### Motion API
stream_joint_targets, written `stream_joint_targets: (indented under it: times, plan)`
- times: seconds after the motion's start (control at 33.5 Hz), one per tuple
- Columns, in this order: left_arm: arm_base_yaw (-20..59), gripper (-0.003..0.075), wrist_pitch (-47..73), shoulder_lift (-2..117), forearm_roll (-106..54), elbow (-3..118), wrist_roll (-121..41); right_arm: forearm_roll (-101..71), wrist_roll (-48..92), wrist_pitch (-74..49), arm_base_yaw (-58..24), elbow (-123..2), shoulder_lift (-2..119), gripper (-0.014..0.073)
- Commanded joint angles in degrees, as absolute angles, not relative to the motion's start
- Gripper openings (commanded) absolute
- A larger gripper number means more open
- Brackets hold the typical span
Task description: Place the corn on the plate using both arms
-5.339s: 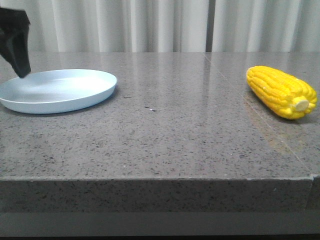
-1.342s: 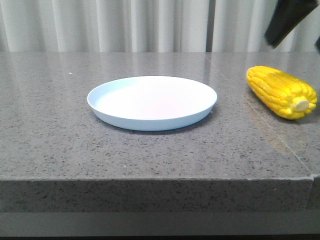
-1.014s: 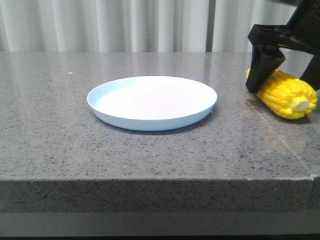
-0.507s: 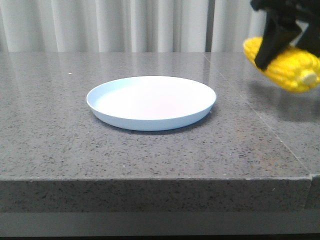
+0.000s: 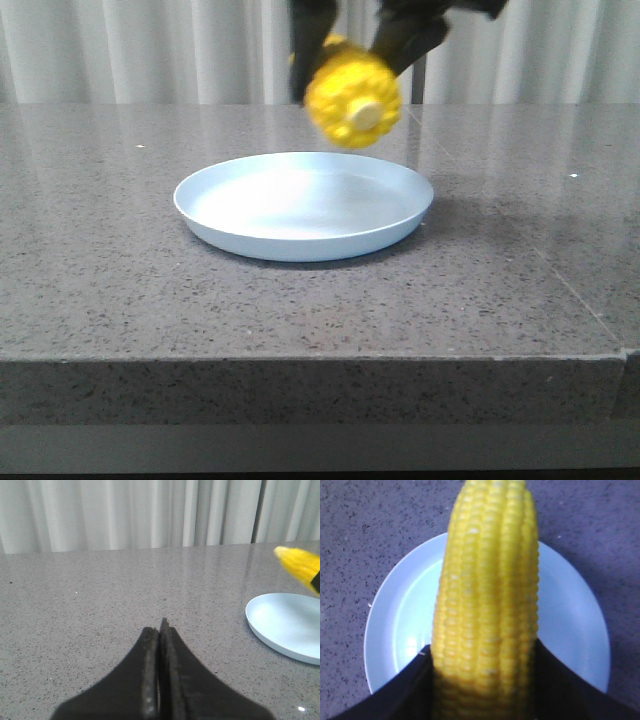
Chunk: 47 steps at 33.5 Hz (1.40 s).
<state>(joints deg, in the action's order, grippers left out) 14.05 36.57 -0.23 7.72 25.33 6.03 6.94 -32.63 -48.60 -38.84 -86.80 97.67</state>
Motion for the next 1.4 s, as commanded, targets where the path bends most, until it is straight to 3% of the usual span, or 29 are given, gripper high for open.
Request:
stream_joint_targets:
  times: [0.0,0.15,0.51,0.75,0.84,0.89,1.04,1.19,1.37]
  plan:
    - [14.0,-0.002,32.1,0.5,7.9,26.7,6.3,9.2,-35.2,-47.1,-39.2,-90.1,98.2,0.0148]
    - [14.0,-0.002,32.1,0.5,7.9,26.7,6.3,9.1,-35.7,-47.0,-39.2,-90.1,100.8,0.0232]
    - [14.0,-0.002,32.1,0.5,7.9,26.7,6.3,8.7,-35.8,-47.2,-39.3,-90.1,101.4,0.0601]
    - [14.0,-0.002,32.1,0.5,7.9,26.7,6.3,11.6,-35.8,-50.9,-37.8,-94.4,95.6,0.0617]
    - [14.0,-0.002,32.1,0.5,7.9,26.7,6.3,11.6,-35.4,-52.9,-36.1,-98.6,94.2,0.0568]
    - [14.0,-0.002,32.1,0.5,7.9,26.7,6.3,11.6,-34.2,-54.2,-34.6,-101.7,93.9,0.0489]
    - [14.0,-0.002,32.1,0.5,7.9,26.7,6.3,11.3,-34.0,-55.7,-29.7,-106.0,93.9,0.0181]
    - [14.0,-0.002,32.1,0.5,7.9,26.7,6.3,11.3,-34.0,-57.8,-26.0,-106.0,93.6,-0.0056]
    - [14.0,-0.002,32.1,0.5,7.9,26.7,6.3,10.7,-30.1,-60.7,-23.3,-105.9,93.2,-0.0066]
